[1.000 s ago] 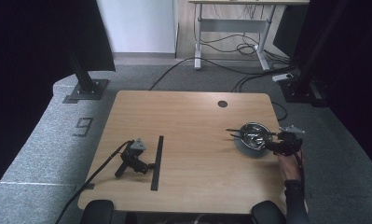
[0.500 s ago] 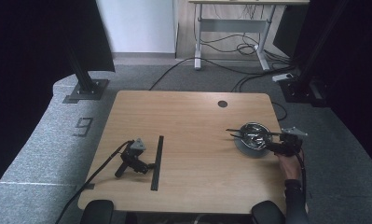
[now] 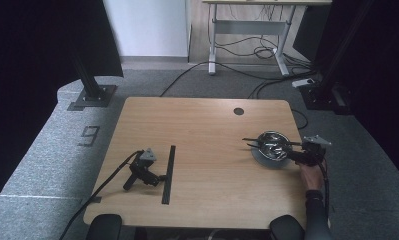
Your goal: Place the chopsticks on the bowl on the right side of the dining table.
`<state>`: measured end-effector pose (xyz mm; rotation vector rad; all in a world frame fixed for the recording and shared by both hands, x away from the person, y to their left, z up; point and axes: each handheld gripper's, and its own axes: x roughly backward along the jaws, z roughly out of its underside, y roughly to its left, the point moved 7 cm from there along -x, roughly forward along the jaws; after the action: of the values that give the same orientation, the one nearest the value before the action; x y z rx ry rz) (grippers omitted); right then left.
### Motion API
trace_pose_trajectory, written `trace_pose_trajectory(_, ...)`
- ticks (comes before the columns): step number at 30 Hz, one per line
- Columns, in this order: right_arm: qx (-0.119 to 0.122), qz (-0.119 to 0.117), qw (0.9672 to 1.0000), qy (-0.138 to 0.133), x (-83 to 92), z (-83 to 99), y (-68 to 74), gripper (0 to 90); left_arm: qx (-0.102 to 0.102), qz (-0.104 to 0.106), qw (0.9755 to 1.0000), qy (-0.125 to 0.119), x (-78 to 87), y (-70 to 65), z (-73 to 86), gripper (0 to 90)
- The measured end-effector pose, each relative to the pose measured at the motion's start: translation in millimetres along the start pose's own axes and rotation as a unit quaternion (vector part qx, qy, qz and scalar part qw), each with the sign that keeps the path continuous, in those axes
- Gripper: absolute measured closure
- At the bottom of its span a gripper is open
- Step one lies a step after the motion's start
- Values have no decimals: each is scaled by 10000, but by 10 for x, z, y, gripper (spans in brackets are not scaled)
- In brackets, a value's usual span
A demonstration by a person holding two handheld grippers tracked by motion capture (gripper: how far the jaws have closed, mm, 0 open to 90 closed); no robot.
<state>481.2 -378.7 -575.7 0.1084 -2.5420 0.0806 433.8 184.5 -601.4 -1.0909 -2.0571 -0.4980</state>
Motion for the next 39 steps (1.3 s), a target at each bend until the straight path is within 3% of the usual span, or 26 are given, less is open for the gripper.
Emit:
trace_pose_trajectory(16,-4,-165,9998,-54,-38,-13,-9,128,0,0,10000,0,0,0,0,0)
trace_pose_trajectory(39,157,-157,9998,-21,-33,-12,47,185,-1,-3,10000,1,0,0,0,0)
